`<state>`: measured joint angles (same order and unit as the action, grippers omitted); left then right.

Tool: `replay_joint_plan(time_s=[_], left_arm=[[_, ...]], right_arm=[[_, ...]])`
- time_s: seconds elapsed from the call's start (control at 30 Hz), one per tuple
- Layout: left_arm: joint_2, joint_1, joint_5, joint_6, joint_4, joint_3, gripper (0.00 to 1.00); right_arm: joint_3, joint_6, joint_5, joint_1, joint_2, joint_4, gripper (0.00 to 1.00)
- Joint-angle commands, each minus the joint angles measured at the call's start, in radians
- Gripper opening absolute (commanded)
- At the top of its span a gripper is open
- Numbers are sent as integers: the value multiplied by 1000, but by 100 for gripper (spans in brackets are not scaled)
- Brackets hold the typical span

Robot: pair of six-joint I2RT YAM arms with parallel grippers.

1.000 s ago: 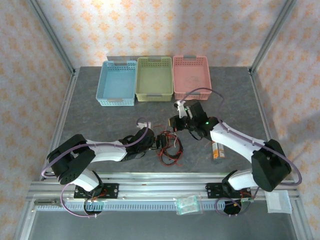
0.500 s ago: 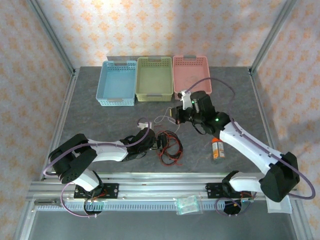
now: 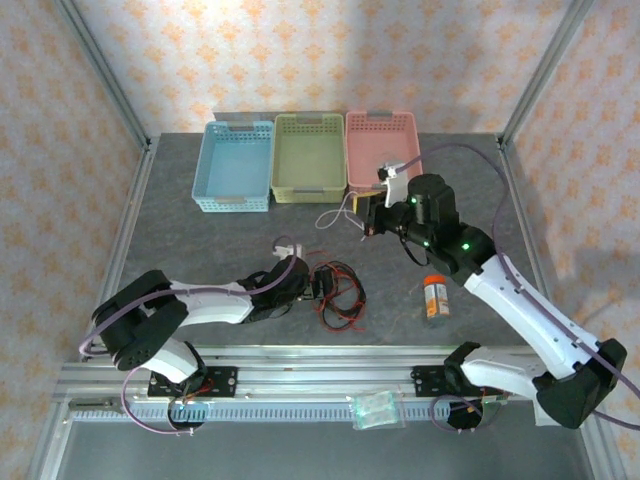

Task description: Untangle the cables

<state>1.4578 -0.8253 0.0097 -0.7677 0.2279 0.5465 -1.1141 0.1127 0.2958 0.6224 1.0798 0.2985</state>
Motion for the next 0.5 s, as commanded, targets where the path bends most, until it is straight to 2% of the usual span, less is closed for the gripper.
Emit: replay_joint_plan(time_s=[0.0, 0.1, 0.23, 0.33, 0.47], left_arm=[[-132, -13, -31, 61, -45, 14, 99], [-253, -14, -62, 123, -68, 44, 99], [-353, -10, -154, 245, -177, 127, 99], [-368, 8, -209, 309, -244, 203, 99], [-323, 82, -163, 348, -208, 269, 99]], right_arm=[[-28, 31, -166, 4, -27, -38, 0], [-33, 53, -271, 4, -20, -43, 0], [-40, 78, -336, 4, 2, -72, 0], [-63, 84, -357, 3, 36, -86, 0], [-117, 87, -378, -5, 95, -94, 0]])
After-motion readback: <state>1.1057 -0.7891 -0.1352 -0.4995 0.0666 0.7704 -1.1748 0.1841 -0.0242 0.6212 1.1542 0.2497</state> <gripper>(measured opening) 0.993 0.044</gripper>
